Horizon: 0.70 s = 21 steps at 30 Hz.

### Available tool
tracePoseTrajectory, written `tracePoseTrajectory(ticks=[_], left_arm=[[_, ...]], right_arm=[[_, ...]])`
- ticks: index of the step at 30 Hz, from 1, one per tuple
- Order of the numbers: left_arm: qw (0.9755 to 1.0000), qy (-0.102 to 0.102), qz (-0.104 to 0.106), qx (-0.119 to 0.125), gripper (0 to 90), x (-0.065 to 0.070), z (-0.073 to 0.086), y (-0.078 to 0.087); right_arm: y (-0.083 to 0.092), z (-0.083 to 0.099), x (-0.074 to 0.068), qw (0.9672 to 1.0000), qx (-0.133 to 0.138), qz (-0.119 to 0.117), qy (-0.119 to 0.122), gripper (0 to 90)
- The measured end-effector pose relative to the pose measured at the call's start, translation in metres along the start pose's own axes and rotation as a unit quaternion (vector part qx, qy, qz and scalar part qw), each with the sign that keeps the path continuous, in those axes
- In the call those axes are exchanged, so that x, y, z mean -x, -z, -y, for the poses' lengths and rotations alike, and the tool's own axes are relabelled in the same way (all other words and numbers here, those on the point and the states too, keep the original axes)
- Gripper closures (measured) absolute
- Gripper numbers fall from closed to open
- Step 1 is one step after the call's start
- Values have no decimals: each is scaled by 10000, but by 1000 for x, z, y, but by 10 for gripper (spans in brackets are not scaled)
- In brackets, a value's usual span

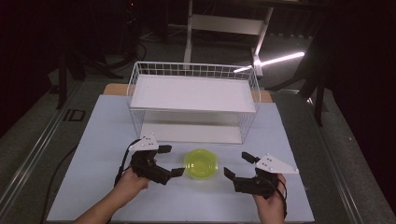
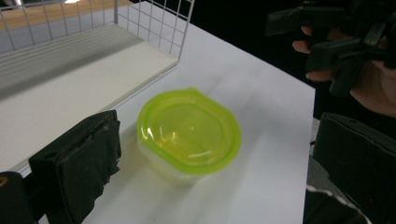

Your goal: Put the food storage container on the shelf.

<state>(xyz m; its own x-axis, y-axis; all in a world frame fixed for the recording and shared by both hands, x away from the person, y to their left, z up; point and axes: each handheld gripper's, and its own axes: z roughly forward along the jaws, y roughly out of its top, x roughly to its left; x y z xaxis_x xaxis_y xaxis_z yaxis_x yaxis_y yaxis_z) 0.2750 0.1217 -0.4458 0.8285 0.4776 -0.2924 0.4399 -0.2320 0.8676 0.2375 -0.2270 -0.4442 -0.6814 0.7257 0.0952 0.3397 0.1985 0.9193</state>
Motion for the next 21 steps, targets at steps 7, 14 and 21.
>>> tracePoseTrajectory(ticks=[7,14,21], left_arm=[[9992,231,-127,-308,19,-10,-3,-23],[9952,640,-586,-454,118,-18,4,-42],[9916,859,-847,-476,238,-24,17,-45]], right_arm=[[-16,-4,12,9962,-322,-337,-736,137],[-42,-2,18,9900,-469,-410,-1267,144],[-64,7,22,9826,-987,-223,-1560,235]])
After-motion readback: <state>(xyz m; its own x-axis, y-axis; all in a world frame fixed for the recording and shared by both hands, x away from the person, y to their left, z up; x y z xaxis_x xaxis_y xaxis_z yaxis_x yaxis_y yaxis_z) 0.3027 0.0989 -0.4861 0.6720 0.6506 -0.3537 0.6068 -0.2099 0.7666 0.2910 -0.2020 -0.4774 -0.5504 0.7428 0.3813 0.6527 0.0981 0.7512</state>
